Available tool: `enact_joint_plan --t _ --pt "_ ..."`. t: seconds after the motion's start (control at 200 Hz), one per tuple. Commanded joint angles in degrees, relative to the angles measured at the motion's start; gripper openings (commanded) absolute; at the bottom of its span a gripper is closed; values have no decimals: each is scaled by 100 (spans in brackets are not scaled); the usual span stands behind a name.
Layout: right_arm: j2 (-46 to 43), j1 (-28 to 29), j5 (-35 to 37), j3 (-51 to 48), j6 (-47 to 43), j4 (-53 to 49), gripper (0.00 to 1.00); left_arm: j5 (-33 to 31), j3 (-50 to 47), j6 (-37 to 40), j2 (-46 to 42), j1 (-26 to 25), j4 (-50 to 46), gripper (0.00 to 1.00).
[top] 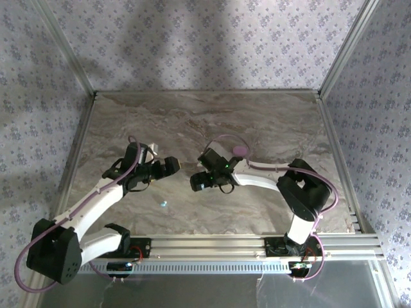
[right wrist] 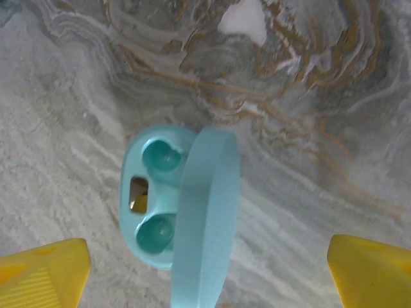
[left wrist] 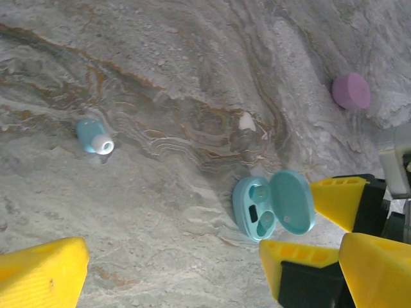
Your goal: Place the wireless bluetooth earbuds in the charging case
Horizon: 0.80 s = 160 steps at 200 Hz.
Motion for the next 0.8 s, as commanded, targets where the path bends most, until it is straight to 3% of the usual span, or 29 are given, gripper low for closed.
enact_joint_plan --t 0.0,0.27,0.795 --pt "174 -22 156 280 -203 -448 94 116 -19 -59 -1 68 230 100" --pt "27 -5 643 281 -214 -908 88 236 -46 -65 99 99 359 100" --pt "-170 -152 1151 320 -292 -1391 86 289 -175 -137 41 99 468 100"
